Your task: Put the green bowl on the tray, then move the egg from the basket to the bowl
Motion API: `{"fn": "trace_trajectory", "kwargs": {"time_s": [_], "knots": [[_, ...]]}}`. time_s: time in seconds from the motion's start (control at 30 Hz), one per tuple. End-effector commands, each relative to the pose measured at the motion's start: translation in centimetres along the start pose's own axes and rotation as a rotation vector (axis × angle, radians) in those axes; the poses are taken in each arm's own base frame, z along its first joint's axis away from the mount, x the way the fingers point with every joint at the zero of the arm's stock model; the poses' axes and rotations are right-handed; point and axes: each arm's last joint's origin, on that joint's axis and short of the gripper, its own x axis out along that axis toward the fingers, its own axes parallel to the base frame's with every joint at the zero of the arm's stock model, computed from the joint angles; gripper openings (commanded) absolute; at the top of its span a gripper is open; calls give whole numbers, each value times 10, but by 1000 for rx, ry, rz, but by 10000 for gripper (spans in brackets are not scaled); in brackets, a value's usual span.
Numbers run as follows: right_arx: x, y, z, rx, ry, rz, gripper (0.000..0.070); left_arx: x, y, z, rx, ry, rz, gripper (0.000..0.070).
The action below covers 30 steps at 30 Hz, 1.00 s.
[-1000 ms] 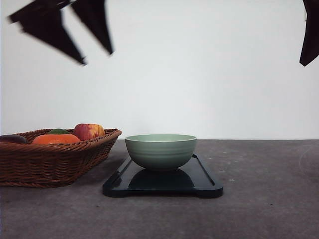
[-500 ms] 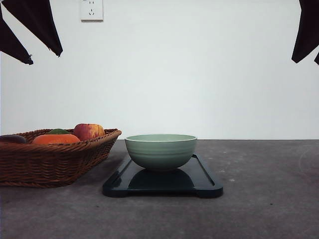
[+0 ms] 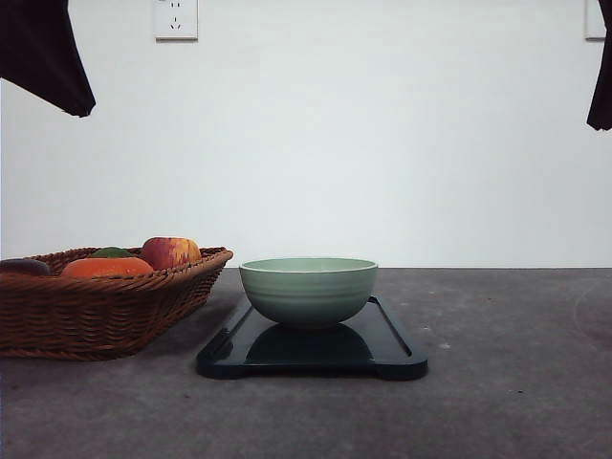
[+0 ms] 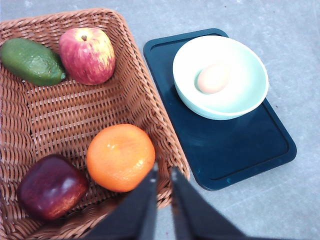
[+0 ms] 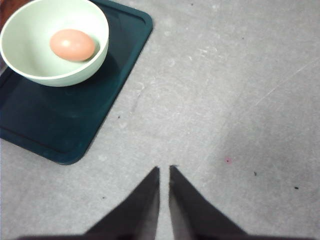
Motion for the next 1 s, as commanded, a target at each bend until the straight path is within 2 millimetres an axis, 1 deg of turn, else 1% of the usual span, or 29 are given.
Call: {"fn": "trace_trajectory", "kwargs": {"time_s": [0.0,0.23,0.53,0.67,0.73,0.8,0.87,0.97], "knots": [[0,1,3,-7,-12,2,7,-1,-1,2,0,-10,-5,0],[0,1,6,-6,-44,4,7,-1,-2,3,-1,-17,-6,0],[0,1,6,-5,-45,4,7,-1,-2,3,-1,-17,-6,0],[0,1,6,-5,-45,4,7,-7,-1,3,32,-41,-8,0],[0,1,6,-5,-45,4,7,-12,4,3,59,-63,8,0],[0,1,6,-5,-45,4,7,-19,13,0,34,-92,40,0],[0,1,6,-5,-45,4,7,-27,25,-8,-4,-135,85,0],[0,1,6,-5,-45,4,7,-38,43,-25,-69,-219,172,0]]}}
